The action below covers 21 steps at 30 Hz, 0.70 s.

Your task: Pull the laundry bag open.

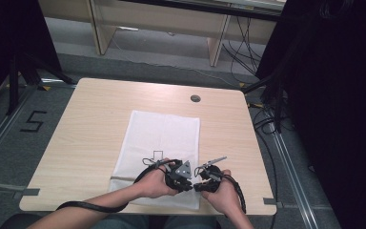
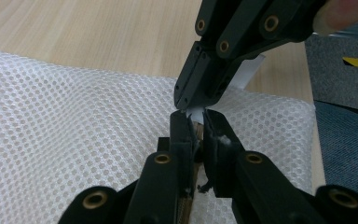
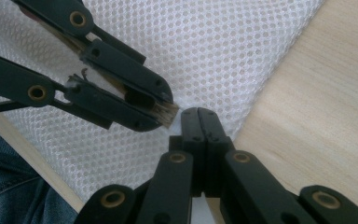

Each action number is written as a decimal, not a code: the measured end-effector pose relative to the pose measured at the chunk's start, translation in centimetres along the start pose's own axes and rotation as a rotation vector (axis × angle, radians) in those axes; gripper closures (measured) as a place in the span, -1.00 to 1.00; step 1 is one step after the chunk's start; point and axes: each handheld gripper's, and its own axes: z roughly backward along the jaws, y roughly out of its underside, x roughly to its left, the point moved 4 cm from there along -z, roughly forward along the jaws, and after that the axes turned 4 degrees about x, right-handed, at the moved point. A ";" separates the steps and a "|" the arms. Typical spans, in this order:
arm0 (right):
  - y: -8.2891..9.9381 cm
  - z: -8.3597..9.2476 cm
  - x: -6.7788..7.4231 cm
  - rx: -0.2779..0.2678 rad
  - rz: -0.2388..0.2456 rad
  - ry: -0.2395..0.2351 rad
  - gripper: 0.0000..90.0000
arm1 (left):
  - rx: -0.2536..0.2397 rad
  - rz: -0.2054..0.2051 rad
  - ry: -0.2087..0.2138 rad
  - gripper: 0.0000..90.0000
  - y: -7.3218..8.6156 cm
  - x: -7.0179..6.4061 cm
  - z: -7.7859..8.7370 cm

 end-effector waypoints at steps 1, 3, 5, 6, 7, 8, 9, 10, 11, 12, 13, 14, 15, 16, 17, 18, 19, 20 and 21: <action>-0.1 -0.1 -0.2 -0.015 0.039 -0.004 1.00 | 0.002 -0.001 0.002 0.83 0.0 0.0 0.0; 0.0 0.0 0.2 0.008 -0.003 -0.011 1.00 | 0.003 0.010 0.012 0.83 0.0 0.0 0.2; 0.0 0.0 0.2 0.007 -0.006 -0.015 1.00 | 0.017 0.006 0.003 0.83 0.0 0.1 0.6; 0.0 0.0 0.2 0.007 -0.006 -0.015 1.00 | 0.010 0.009 0.003 0.83 0.0 0.2 0.8; -0.1 -0.1 -0.1 -0.011 0.022 -0.004 1.00 | 0.007 0.010 0.003 0.83 0.1 0.2 1.0; -0.1 -0.1 -0.1 -0.010 0.024 -0.004 1.00 | -0.005 0.021 0.010 0.83 0.1 0.2 1.0; -0.1 -0.1 -0.1 -0.011 0.025 -0.004 1.00 | 0.000 0.011 0.009 0.83 0.2 0.2 1.0; -0.1 -0.1 -0.1 -0.011 0.024 -0.004 1.00 | 0.005 -0.003 0.007 0.83 0.2 0.2 0.9; -0.1 -0.1 -0.1 -0.011 0.023 -0.003 1.00 | 0.005 -0.001 0.007 0.83 0.3 0.2 0.9; -0.1 -0.1 -0.1 -0.011 0.022 -0.003 1.00 | -0.006 0.019 0.011 0.83 0.3 0.2 1.0; -0.1 -0.1 -0.1 -0.011 0.022 -0.003 1.00 | -0.006 0.019 0.011 0.83 0.3 0.2 1.0; -0.1 -0.1 0.0 -0.002 0.007 -0.003 1.00 | -0.003 0.016 0.012 0.83 0.3 0.1 1.0; -0.1 -0.1 0.0 0.001 0.006 -0.006 1.00 | -0.002 0.009 0.007 0.83 0.3 0.1 1.0; -0.1 -0.1 -0.1 0.000 0.006 -0.006 1.00 | -0.002 -0.001 0.006 0.83 0.2 0.2 1.1; -0.1 -0.1 0.0 0.000 0.007 -0.006 1.00 | -0.002 0.007 0.009 0.83 0.3 0.1 1.2; -0.1 -0.1 0.0 -0.001 0.009 -0.004 1.00 | -0.001 0.008 0.009 0.83 0.3 0.2 1.4; 0.0 0.0 0.0 0.002 0.001 0.002 1.00 | -0.003 0.001 0.003 0.83 0.3 0.2 1.4; -0.1 0.0 0.0 0.003 0.001 0.002 1.00 | -0.006 0.001 0.008 0.83 0.3 0.2 1.5; -0.1 0.0 0.0 0.006 0.001 0.000 1.00 | -0.005 -0.002 0.004 0.83 0.3 0.2 1.4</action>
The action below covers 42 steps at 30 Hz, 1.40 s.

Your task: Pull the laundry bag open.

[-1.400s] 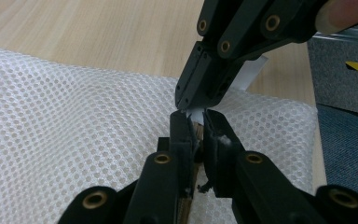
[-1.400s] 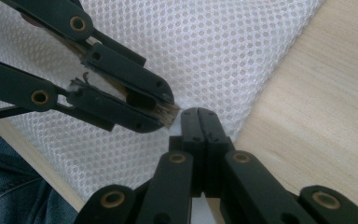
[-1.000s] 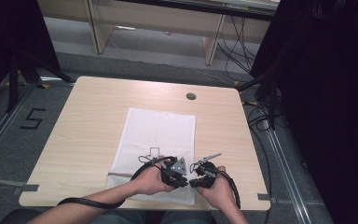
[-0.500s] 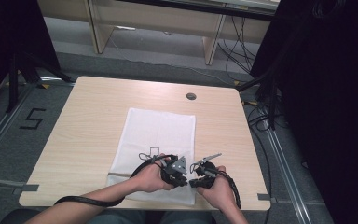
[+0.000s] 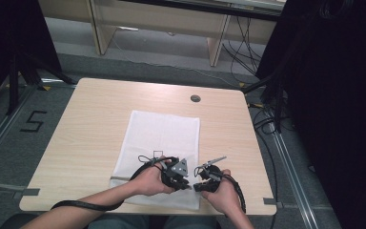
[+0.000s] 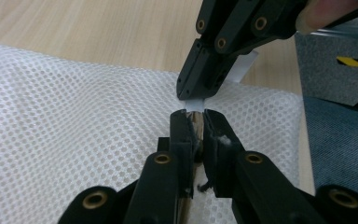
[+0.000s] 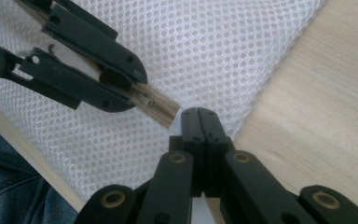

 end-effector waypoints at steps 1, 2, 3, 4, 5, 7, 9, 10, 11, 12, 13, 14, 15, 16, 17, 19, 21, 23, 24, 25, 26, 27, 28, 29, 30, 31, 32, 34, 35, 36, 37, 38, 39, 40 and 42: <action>-0.1 -0.1 -0.1 -0.011 0.017 -0.005 1.00 | 0.002 0.008 0.003 0.83 0.0 -0.1 0.0; 0.0 0.0 0.0 -0.004 0.007 -0.001 1.00 | 0.001 0.006 0.002 0.83 0.0 -0.2 0.0; 0.0 0.0 0.0 0.001 -0.001 0.005 1.00 | 0.000 0.004 0.001 0.83 0.0 -0.2 0.0; 0.0 0.0 0.0 0.002 -0.001 0.006 1.00 | 0.000 0.006 0.002 0.83 0.0 -0.2 0.0; 0.0 0.0 0.0 0.003 -0.001 0.009 1.00 | 0.001 0.005 0.002 0.83 0.0 -0.2 0.0; 0.0 0.0 0.0 0.000 -0.002 0.010 1.00 | 0.002 0.005 0.003 0.83 0.0 -0.2 0.0; 0.0 0.0 0.0 0.004 -0.002 0.007 1.00 | 0.002 0.008 0.003 0.83 0.0 -0.1 0.0; 0.0 0.0 0.0 0.006 -0.005 0.008 1.00 | 0.003 0.009 0.004 0.83 0.0 -0.1 0.0; 0.0 0.0 0.0 0.007 -0.007 0.011 1.00 | 0.004 0.008 0.005 0.83 0.0 -0.1 0.0; 0.0 0.0 0.0 0.007 -0.004 0.009 1.00 | 0.005 0.007 0.005 0.83 0.0 -0.2 0.0; 0.0 0.0 0.0 0.007 -0.002 0.007 1.00 | 0.003 0.008 0.004 0.83 0.0 -0.2 0.0; 0.0 0.0 0.1 0.008 0.000 0.007 1.00 | 0.004 0.007 0.004 0.83 0.0 -0.2 0.0; 0.0 0.0 0.0 0.007 0.005 0.006 1.00 | 0.010 0.002 -0.001 0.83 0.0 -0.2 0.1; -0.1 -0.1 -0.1 -0.007 0.025 0.003 1.00 | 0.010 0.006 -0.001 0.83 0.1 -0.2 0.1; -0.1 -0.1 0.0 -0.008 0.024 0.003 1.00 | 0.008 0.004 -0.004 0.83 0.1 -0.2 0.2; -0.1 -0.1 0.0 -0.008 0.025 0.003 1.00 | 0.008 0.004 -0.006 0.83 0.2 -0.1 0.4; -0.1 -0.1 -0.1 -0.007 0.031 0.007 1.00 | 0.004 0.008 0.000 0.83 0.3 -0.2 0.5; -0.1 -0.1 0.0 -0.005 0.027 0.012 1.00 | 0.002 0.011 -0.005 0.83 0.4 -0.2 0.5; -0.1 -0.1 0.0 -0.005 0.027 0.011 1.00 | -0.002 0.014 -0.003 0.83 0.4 -0.2 0.5; -0.1 -0.1 0.0 -0.005 0.026 0.011 1.00 | -0.002 0.013 -0.002 0.83 0.4 -0.2 0.5; -0.1 -0.1 0.0 -0.005 0.026 0.010 1.00 | -0.002 0.014 -0.002 0.83 0.4 -0.2 0.5; -0.1 -0.1 0.0 -0.005 0.025 0.009 1.00 | -0.002 0.013 -0.002 0.83 0.4 -0.2 0.5; -0.1 -0.1 -0.1 -0.007 0.032 0.005 1.00 | 0.000 0.011 -0.002 0.83 0.4 -0.2 0.5; -0.1 -0.1 -0.1 -0.008 0.040 0.000 1.00 | -0.001 0.011 -0.003 0.83 0.4 -0.2 0.5; -0.1 -0.1 -0.1 -0.007 0.025 0.001 1.00 | 0.001 0.011 -0.003 0.83 0.4 -0.2 0.5; -0.1 -0.1 -0.1 -0.005 0.019 0.002 1.00 | -0.001 -0.004 -0.005 0.83 0.4 -0.1 0.5; -0.1 -0.1 0.0 -0.008 0.016 0.006 1.00 | 0.000 -0.005 -0.005 0.83 0.4 -0.2 0.6; -0.1 0.0 0.0 -0.005 0.019 0.005 1.00 | -0.002 0.009 -0.001 0.83 0.4 -0.2 0.6; -0.1 -0.1 0.0 -0.007 0.025 0.006 1.00 | -0.005 0.008 -0.004 0.83 0.4 -0.2 0.6; 0.0 0.0 0.1 0.001 0.009 0.008 1.00 | -0.006 0.008 -0.005 0.83 0.4 -0.2 0.6; 0.0 0.0 0.1 0.000 0.008 0.013 1.00 | -0.006 0.009 -0.007 0.83 0.4 -0.3 0.6; -0.1 0.0 0.1 0.000 0.009 0.015 1.00 | -0.002 0.007 -0.007 0.83 0.4 -0.3 0.6; -0.1 0.0 0.1 0.002 0.015 0.017 1.00 | 0.001 0.003 -0.006 0.83 0.4 -0.3 0.7; -0.1 0.0 0.1 0.002 0.015 0.018 1.00 | -0.004 0.005 -0.005 0.83 0.4 -0.3 0.7; -0.1 0.0 0.1 0.003 0.015 0.019 1.00 | -0.002 0.009 -0.007 0.83 0.4 -0.3 0.8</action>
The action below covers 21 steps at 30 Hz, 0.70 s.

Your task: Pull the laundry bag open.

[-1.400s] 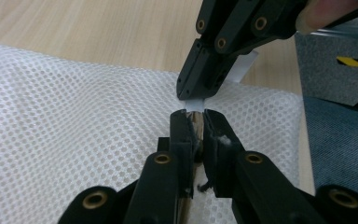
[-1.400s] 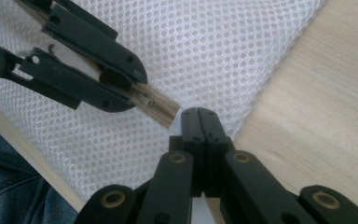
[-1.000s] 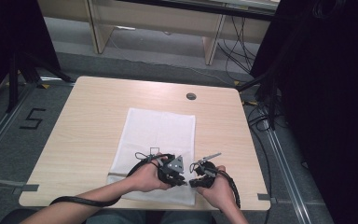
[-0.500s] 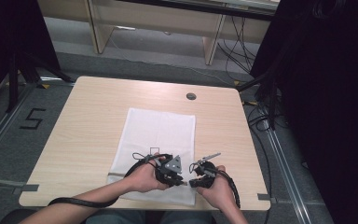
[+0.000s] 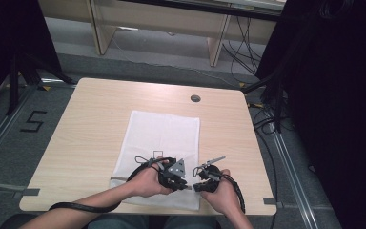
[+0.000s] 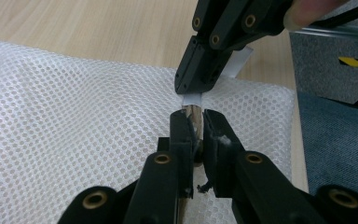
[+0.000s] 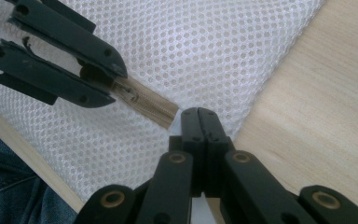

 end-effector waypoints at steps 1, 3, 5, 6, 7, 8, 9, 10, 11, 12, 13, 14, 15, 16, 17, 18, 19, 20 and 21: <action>0.0 0.0 0.0 0.000 0.002 -0.001 1.00 | 0.002 -0.003 -0.002 0.83 0.0 0.0 0.0; 0.0 0.0 0.1 0.007 -0.004 0.004 1.00 | 0.001 -0.001 0.000 0.83 0.0 0.0 0.1; -0.1 0.0 0.0 -0.002 0.019 0.003 1.00 | 0.001 0.001 0.000 0.83 0.0 0.0 0.1; -0.1 0.0 0.0 -0.003 0.018 0.006 1.00 | -0.002 0.002 -0.003 0.83 0.0 0.0 0.1; -0.1 0.0 0.0 -0.004 0.022 0.002 1.00 | -0.002 0.003 -0.003 0.83 0.1 0.0 0.1; -0.1 0.0 0.1 -0.004 0.019 0.004 1.00 | 0.001 0.001 -0.001 0.83 0.1 0.0 0.1; -0.1 0.0 0.1 -0.005 0.024 0.003 1.00 | 0.002 -0.001 -0.001 0.83 0.1 0.0 0.1; -0.1 0.0 0.1 -0.004 0.020 0.003 1.00 | -0.003 -0.012 -0.009 0.83 0.0 0.1 0.2; -0.1 0.0 0.1 -0.004 0.021 0.005 1.00 | -0.003 -0.011 -0.007 0.83 0.0 0.0 0.2; 0.0 0.0 0.1 -0.004 0.022 0.005 1.00 | -0.004 -0.012 -0.008 0.83 0.1 0.0 0.2; -0.1 -0.1 0.0 -0.007 0.032 0.003 1.00 | -0.003 -0.012 -0.008 0.83 0.1 0.0 0.2; 0.0 0.0 0.1 -0.004 0.021 0.005 1.00 | -0.002 -0.015 -0.010 0.83 0.1 0.0 0.2; 0.0 0.0 0.1 -0.004 0.022 0.005 1.00 | -0.002 0.000 -0.005 0.83 0.1 0.0 0.3; 0.0 0.0 0.1 -0.005 0.022 0.005 1.00 | -0.001 -0.003 -0.007 0.83 0.2 0.1 0.4; -0.1 -0.1 0.0 -0.007 0.035 0.003 1.00 | -0.002 0.001 -0.010 0.83 0.2 0.1 0.4; -0.1 -0.1 0.0 -0.007 0.035 0.003 1.00 | -0.002 -0.010 -0.005 0.83 0.2 0.2 0.5; -0.1 0.0 0.1 -0.004 0.025 0.003 1.00 | 0.001 -0.012 -0.009 0.83 0.2 0.1 0.5; -0.1 0.0 0.1 -0.004 0.025 0.003 1.00 | 0.001 -0.012 -0.009 0.83 0.2 0.1 0.5; 0.0 0.0 0.1 -0.004 0.022 0.006 1.00 | -0.001 -0.012 -0.010 0.83 0.2 0.1 0.5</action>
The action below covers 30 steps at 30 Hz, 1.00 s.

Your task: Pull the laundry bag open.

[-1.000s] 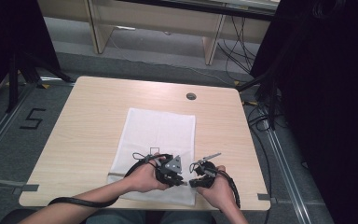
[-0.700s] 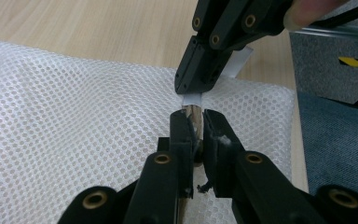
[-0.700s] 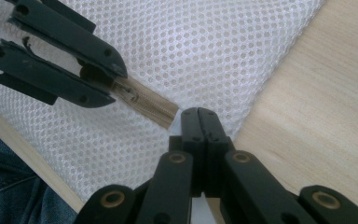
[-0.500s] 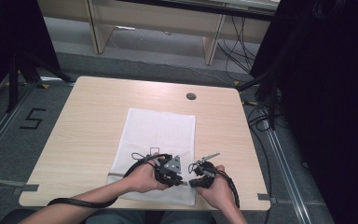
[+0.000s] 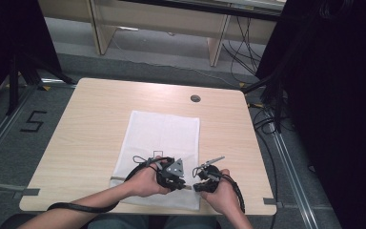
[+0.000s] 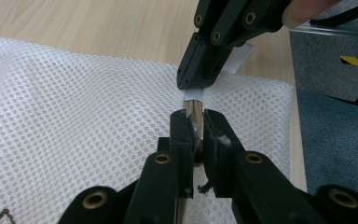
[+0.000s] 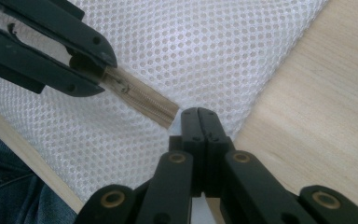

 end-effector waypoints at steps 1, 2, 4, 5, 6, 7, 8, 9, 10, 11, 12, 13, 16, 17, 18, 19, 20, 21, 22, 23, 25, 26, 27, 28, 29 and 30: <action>0.0 0.0 0.0 0.000 0.000 0.000 1.00 | 0.001 -0.001 -0.001 0.83 0.0 0.0 0.0; 0.0 0.0 0.0 -0.001 -0.001 0.000 1.00 | -0.002 0.001 0.000 0.83 0.0 0.0 0.1; 0.0 0.0 0.0 -0.001 -0.001 0.000 1.00 | 0.002 0.007 0.001 0.83 0.1 0.0 0.2; 0.0 0.0 0.0 0.000 -0.001 -0.001 1.00 | 0.001 0.013 0.005 0.83 0.2 0.0 0.2; 0.0 0.0 0.0 -0.001 -0.001 -0.001 1.00 | 0.003 0.009 0.002 0.83 0.2 0.0 0.2; 0.0 0.0 0.0 -0.001 -0.001 -0.002 1.00 | 0.003 0.008 0.003 0.83 0.2 0.0 0.1; 0.0 0.0 0.0 -0.001 -0.002 -0.002 1.00 | 0.003 0.006 0.001 0.83 0.2 0.0 0.2; 0.0 0.0 0.0 -0.001 -0.002 -0.002 1.00 | 0.003 0.006 0.002 0.83 0.2 0.0 0.2; 0.0 0.0 0.0 -0.001 -0.001 -0.002 1.00 | 0.004 0.006 0.002 0.83 0.2 0.0 0.2; 0.0 0.0 0.0 -0.001 -0.001 -0.002 1.00 | 0.001 0.006 0.001 0.83 0.2 0.0 0.2; 0.0 0.0 0.0 -0.001 -0.001 -0.002 1.00 | 0.002 0.006 0.001 0.83 0.2 0.0 0.2; 0.0 0.0 0.0 -0.002 0.000 -0.002 1.00 | 0.002 0.007 0.001 0.83 0.2 0.0 0.1; 0.0 0.0 -0.1 -0.001 0.003 -0.002 1.00 | 0.008 -0.008 -0.004 0.83 0.2 0.1 0.2; 0.0 0.0 -0.1 -0.003 0.005 -0.005 1.00 | 0.006 -0.008 -0.003 0.83 0.3 0.1 0.3; 0.0 0.0 -0.1 -0.003 0.005 -0.005 1.00 | 0.007 0.007 0.001 0.83 0.3 0.1 0.4; 0.0 0.0 -0.1 -0.003 0.005 -0.006 1.00 | 0.009 0.004 0.000 0.83 0.4 0.1 0.5; 0.0 0.0 -0.1 -0.004 0.002 -0.007 1.00 | 0.006 -0.006 -0.001 0.83 0.4 0.2 0.6; 0.0 0.0 -0.1 -0.004 0.002 -0.007 1.00 | 0.005 0.005 0.000 0.83 0.5 0.1 0.6; 0.0 0.0 -0.1 -0.004 0.001 -0.006 1.00 | 0.005 0.010 0.004 0.83 0.5 0.1 0.6; 0.0 0.0 0.0 -0.003 0.001 -0.005 1.00 | 0.006 0.007 0.001 0.83 0.5 0.1 0.6; 0.0 0.0 -0.1 -0.001 0.000 -0.003 1.00 | 0.009 -0.010 -0.003 0.83 0.5 0.1 0.6; 0.0 0.0 -0.1 -0.001 0.000 -0.003 1.00 | 0.009 -0.009 0.000 0.83 0.5 0.1 0.6; 0.0 0.0 -0.1 -0.001 0.002 -0.003 1.00 | 0.015 -0.012 -0.003 0.83 0.5 0.1 0.7; 0.0 0.0 -0.1 -0.001 0.000 -0.004 1.00 | 0.012 -0.001 0.000 0.83 0.6 0.1 0.7; 0.0 0.0 -0.1 -0.003 0.002 -0.003 1.00 | 0.013 -0.004 -0.003 0.83 0.6 0.1 0.8; 0.0 0.0 -0.1 -0.003 0.003 -0.004 1.00 | 0.007 -0.010 -0.004 0.83 0.6 0.2 0.8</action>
